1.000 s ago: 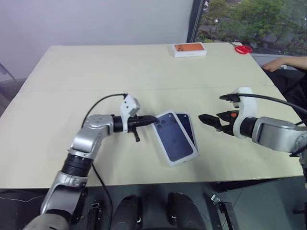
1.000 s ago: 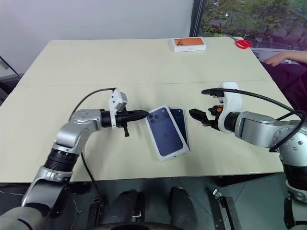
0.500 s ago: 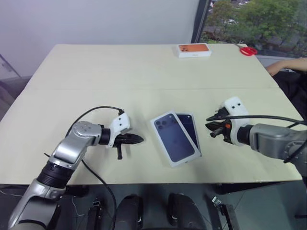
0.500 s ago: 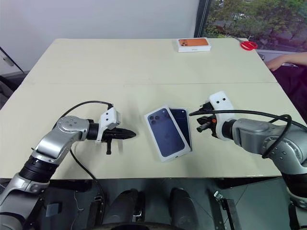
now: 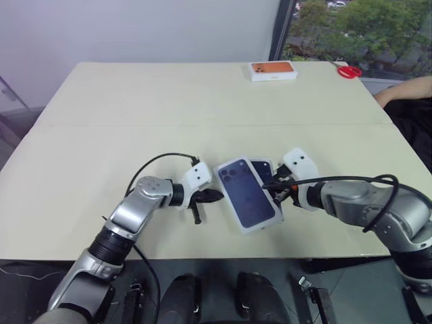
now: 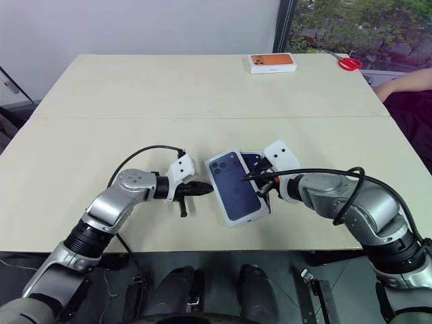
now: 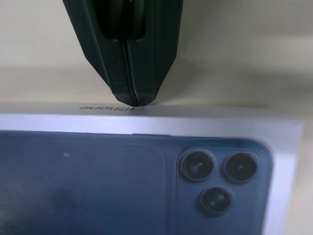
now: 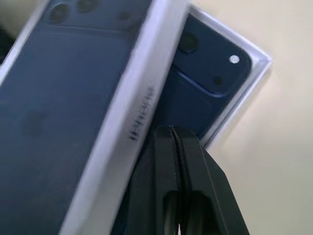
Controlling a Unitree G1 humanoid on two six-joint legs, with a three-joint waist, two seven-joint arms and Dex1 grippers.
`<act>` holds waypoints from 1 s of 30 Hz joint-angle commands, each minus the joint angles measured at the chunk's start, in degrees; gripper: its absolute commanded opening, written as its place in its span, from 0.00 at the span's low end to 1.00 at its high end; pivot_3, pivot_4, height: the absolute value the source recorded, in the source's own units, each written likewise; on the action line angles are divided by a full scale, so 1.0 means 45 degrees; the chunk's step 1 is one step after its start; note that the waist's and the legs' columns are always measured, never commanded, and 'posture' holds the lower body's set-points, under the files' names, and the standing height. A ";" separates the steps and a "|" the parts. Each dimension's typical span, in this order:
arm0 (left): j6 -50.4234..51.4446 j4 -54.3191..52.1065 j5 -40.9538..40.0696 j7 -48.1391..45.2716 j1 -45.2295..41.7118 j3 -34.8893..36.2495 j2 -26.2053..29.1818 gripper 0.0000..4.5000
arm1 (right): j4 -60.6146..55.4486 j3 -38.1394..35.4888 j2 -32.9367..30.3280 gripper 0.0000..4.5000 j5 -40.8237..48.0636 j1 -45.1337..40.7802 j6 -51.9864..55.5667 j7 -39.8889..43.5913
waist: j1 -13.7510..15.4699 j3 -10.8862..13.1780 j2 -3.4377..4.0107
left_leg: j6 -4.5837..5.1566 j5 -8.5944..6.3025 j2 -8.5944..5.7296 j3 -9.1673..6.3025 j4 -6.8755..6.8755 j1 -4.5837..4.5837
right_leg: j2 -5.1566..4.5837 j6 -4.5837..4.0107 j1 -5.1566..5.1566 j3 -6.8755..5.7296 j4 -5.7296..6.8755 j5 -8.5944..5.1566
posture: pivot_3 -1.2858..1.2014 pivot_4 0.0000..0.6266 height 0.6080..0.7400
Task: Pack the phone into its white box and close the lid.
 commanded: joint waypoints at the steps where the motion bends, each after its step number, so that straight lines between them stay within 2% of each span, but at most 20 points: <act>1: -0.0002 -0.0144 -0.0173 0.0495 -0.0310 0.0505 -0.0377 0.00 | -0.0599 -0.0552 0.0186 0.01 -0.0294 -0.0101 0.0221 0.0291 | -0.0008 0.0000 0.0000 | 0.0000 0.0000 0.0000 0.0001 0.0000 0.0000 | 0.0000 0.0000 0.0000 0.0001 0.0000 0.0000 | 0.52 0.24 1.00; 18: -0.0096 0.0096 -0.0301 0.1616 -0.0491 0.0626 -0.1964 0.00 | -0.1031 -0.1568 0.0779 0.01 -0.1189 0.0320 0.1070 0.0931 | -0.0002 -0.0001 0.0000 | 0.0000 0.0000 -0.0004 0.0000 0.0003 0.0002 | 0.0016 0.0002 0.0002 -0.0009 0.0004 0.0001 | 0.52 0.24 1.00; 30: 0.0166 -0.0348 -0.0433 0.1642 -0.0500 0.0532 -0.2229 0.00 | -0.1008 -0.1809 0.1048 0.01 -0.1917 0.0434 0.1263 0.1291 | -0.0007 0.0000 0.0000 | 0.0000 0.0000 -0.0007 0.0000 0.0003 0.0003 | 0.0022 0.0003 0.0002 -0.0013 0.0009 0.0002 | 0.52 0.24 1.00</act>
